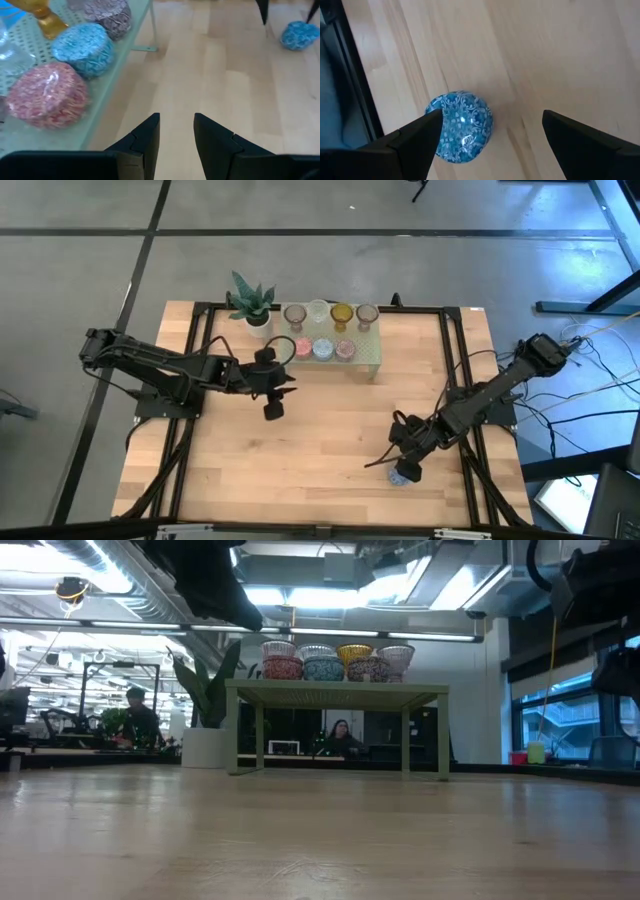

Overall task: Pick & Place candle stick holders
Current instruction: Put the blue scented candle on the shelf

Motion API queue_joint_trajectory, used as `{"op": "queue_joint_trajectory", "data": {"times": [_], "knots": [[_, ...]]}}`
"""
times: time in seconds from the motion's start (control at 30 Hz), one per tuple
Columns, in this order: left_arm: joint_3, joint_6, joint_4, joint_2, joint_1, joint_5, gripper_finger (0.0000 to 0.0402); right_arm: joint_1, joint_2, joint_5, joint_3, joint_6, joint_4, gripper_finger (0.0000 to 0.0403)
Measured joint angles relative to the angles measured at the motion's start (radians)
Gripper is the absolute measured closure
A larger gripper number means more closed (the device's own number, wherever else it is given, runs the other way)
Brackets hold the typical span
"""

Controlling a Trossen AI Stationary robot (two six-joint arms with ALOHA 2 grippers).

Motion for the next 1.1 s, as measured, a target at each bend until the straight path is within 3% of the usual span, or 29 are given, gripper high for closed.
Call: {"op": "queue_joint_trajectory", "data": {"times": [0.3, 0.53, 0.7, 0.83, 1.1], "knots": [[-0.001, 0.0, 0.003, 0.0, 0.0, 0.029, 0.0286, 0.006, 0.0, -0.002, 0.0, -0.005, 0.002, 0.0057], [0.0, 0.018, 0.048, 0.0, 0.0, 0.024, 0.0286, 0.046, 0.0, -0.029, 0.0, -0.099, 0.008, 0.0057], [0.0, 0.074, 0.092, 0.0, 0.0, 0.022, 0.0286, 0.083, 0.0, -0.028, 0.0, -0.08, 0.059, 0.0057], [0.0, 0.013, 0.1, 0.0, 0.0, 0.022, 0.0286, 0.117, 0.001, -0.021, 0.0, -0.052, 0.127, 0.0057], [0.0, -0.098, 0.099, 0.0, -0.004, 0.022, 0.0286, 0.184, 0.001, 0.097, 0.001, -0.19, 0.116, 0.0057]]}}
